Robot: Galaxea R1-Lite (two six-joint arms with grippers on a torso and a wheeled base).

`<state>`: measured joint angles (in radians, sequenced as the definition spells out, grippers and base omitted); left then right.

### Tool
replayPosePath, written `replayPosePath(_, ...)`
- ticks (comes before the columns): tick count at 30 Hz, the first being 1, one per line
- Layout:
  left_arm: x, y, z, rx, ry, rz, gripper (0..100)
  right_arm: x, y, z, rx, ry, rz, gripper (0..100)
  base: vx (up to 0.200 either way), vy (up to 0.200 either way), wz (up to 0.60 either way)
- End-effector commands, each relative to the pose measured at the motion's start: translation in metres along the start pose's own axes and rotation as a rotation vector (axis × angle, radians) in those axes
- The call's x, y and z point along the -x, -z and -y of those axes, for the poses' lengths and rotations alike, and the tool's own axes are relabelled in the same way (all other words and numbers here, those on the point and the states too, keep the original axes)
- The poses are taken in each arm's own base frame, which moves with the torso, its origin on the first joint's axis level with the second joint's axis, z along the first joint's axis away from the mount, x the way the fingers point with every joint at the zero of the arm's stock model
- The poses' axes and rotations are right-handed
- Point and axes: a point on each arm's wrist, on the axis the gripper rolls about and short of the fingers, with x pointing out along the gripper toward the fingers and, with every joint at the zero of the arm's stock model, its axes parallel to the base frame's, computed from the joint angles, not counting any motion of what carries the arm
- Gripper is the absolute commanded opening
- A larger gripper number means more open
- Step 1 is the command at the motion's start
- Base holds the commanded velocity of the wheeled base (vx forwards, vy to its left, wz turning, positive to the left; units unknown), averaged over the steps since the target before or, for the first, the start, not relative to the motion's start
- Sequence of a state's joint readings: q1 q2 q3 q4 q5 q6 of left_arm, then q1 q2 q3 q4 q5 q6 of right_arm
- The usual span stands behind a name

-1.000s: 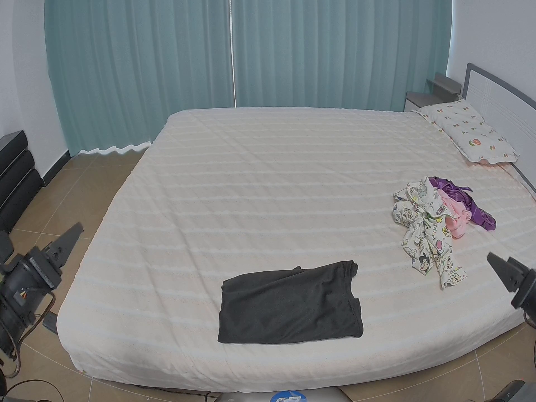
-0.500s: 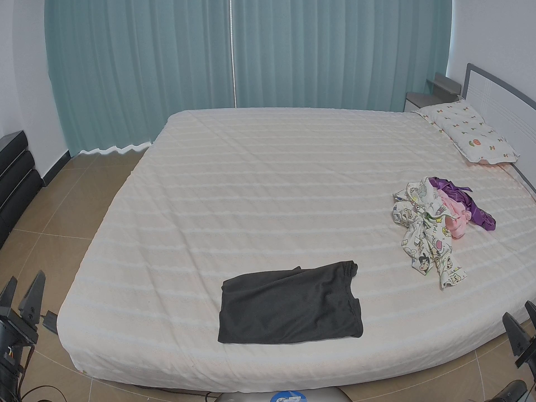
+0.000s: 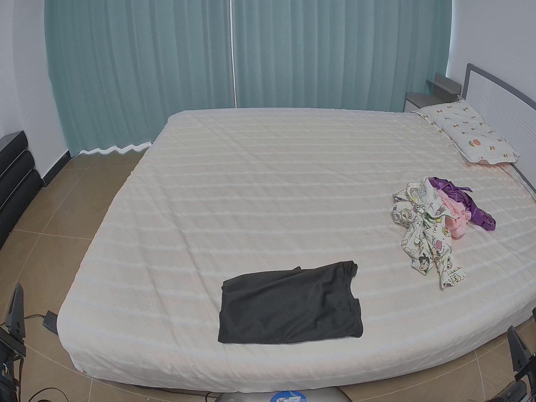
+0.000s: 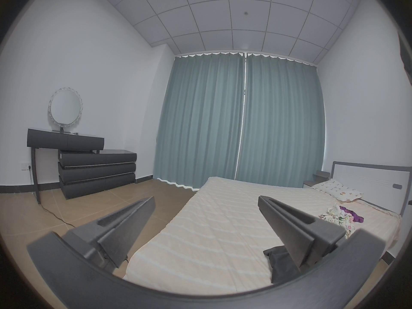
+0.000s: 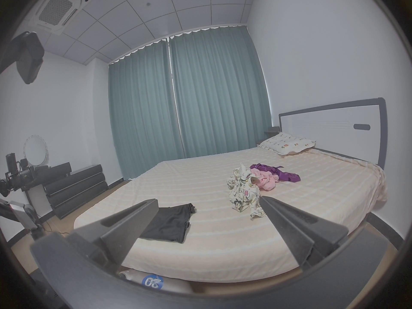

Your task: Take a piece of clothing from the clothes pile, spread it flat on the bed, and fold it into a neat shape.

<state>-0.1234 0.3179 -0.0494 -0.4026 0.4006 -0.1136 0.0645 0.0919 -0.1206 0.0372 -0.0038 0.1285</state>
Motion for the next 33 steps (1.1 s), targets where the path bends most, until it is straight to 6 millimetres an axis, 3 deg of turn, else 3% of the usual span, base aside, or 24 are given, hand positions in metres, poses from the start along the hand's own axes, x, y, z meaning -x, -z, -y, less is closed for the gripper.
replayPosePath(1,0.001,0.001,-0.001,-0.030,-0.045,-0.001,100,0.001,0.001,0.000,0.013,0.006,0.005,100,0.000,0.000,0.00)
replayPosePath(5,0.003,0.001,-0.001,-0.072,-0.062,0.012,100,0.001,-0.001,0.000,0.029,0.005,0.006,100,0.000,0.000,0.00)
replayPosePath(17,0.029,0.023,-0.012,-0.186,-0.099,0.025,100,0.006,0.023,0.001,0.117,0.034,-0.051,100,0.000,0.000,0.00)
replayPosePath(33,0.033,0.046,-0.013,-0.197,0.030,-0.065,100,0.005,0.025,0.001,0.121,0.029,-0.048,100,0.000,0.000,0.00)
